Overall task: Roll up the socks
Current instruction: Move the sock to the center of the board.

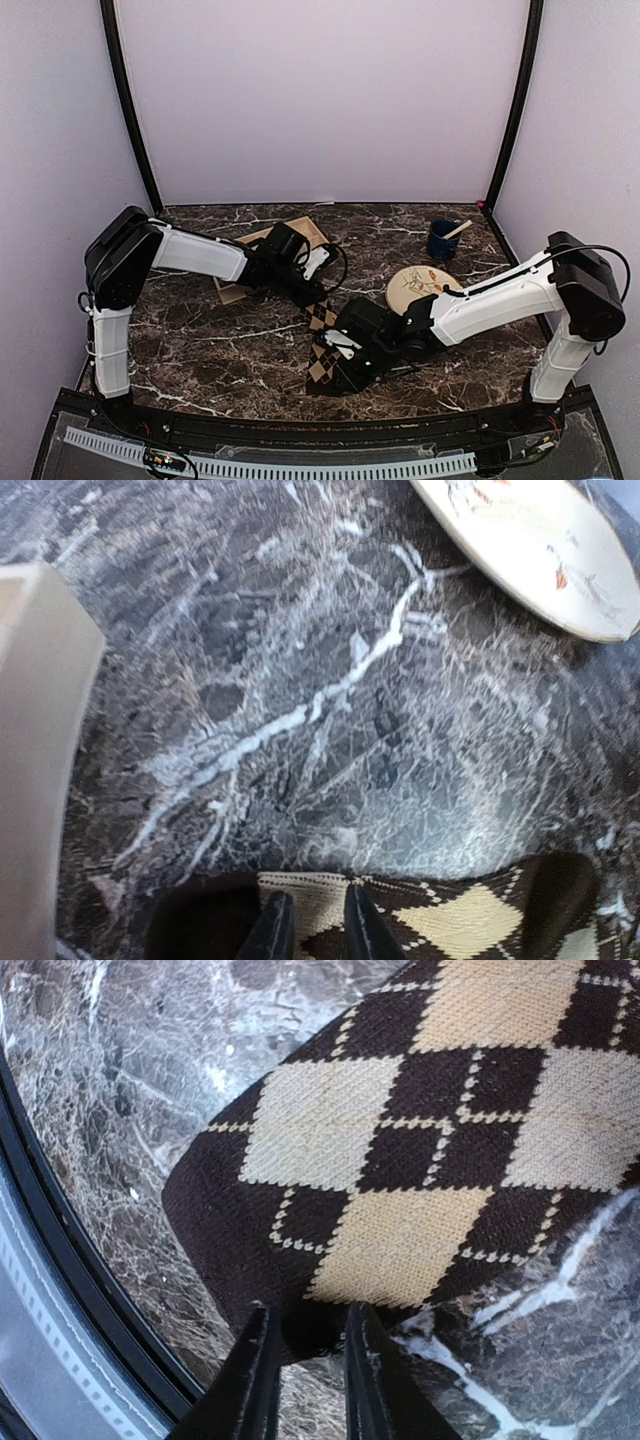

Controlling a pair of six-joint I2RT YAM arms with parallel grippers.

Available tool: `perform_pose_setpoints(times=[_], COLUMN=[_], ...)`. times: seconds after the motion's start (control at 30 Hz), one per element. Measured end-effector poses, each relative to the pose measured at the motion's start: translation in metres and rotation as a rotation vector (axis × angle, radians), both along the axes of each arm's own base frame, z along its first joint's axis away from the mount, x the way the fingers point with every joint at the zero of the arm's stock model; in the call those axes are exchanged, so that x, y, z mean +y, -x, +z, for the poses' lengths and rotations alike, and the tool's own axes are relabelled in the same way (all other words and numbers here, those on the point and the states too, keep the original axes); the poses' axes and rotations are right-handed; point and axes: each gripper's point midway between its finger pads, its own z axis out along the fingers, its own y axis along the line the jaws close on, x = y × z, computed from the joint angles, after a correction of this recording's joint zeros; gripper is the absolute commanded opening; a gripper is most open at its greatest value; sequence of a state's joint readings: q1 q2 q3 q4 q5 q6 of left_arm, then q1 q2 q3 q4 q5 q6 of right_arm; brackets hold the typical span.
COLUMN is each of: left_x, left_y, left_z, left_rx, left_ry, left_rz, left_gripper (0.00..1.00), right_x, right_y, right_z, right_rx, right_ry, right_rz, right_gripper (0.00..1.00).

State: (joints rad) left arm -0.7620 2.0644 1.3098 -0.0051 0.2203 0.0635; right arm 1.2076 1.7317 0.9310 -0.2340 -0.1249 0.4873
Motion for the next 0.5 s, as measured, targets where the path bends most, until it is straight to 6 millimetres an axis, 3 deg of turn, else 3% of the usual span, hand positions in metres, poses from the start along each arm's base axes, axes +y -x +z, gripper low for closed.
perform_pose_setpoints(times=[0.17,0.33,0.5], left_x=[-0.001,0.008,0.032], left_y=[-0.004,-0.007,0.000], left_z=[0.039,0.085,0.103], left_rx=[-0.051,-0.115,-0.125], left_ry=[0.053,0.107,0.126], left_rz=[0.022,0.087,0.193], left_gripper=[0.26,0.27,0.32], right_x=[-0.006,-0.009,-0.004], right_y=[-0.003,-0.005,0.011], right_z=[0.007,0.030,0.037], right_rx=[-0.079,-0.174,-0.250], right_ry=[0.040,0.026,0.026], right_rz=[0.043,0.125,0.258], right_gripper=[0.39,0.43,0.44])
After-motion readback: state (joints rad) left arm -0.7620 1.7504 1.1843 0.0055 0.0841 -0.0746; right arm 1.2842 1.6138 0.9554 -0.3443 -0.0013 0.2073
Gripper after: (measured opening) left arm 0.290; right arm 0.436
